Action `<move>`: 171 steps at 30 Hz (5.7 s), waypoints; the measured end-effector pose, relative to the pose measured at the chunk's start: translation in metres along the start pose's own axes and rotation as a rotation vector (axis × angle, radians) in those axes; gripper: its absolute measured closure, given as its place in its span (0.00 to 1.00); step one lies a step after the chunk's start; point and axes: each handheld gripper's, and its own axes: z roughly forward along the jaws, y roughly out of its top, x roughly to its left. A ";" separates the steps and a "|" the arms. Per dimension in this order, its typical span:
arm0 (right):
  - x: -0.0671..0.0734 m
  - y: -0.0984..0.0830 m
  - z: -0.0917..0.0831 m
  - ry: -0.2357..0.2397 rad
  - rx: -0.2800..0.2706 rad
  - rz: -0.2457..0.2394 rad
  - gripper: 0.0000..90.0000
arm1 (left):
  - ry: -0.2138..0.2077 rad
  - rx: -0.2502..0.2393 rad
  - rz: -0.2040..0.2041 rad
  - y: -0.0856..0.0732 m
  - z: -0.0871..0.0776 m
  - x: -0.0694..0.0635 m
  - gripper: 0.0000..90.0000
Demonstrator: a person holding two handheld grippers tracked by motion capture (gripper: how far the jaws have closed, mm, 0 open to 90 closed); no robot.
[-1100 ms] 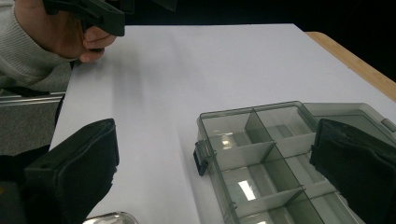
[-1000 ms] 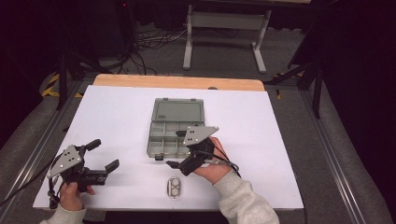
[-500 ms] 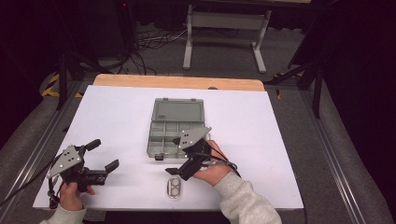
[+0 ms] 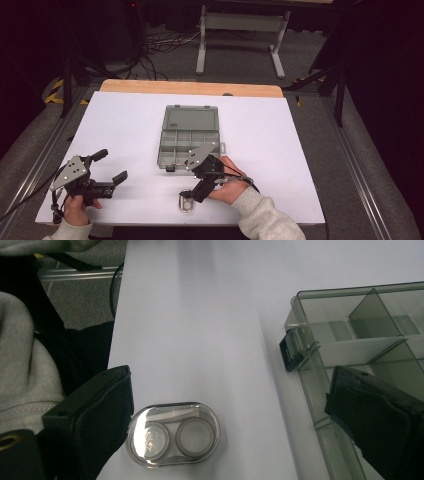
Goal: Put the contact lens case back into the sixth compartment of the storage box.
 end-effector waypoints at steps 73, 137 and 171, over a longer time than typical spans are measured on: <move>0.027 -0.006 0.047 0.082 0.361 -0.132 0.29 | 0.000 0.000 0.009 0.000 -0.001 0.001 0.01; 0.010 0.016 -0.018 -0.105 0.009 -0.138 0.29 | 0.003 0.000 0.000 0.000 -0.001 0.001 0.01; -0.020 0.045 -0.019 -0.169 0.046 -0.167 0.29 | 0.004 -0.001 0.008 0.001 -0.002 0.002 0.01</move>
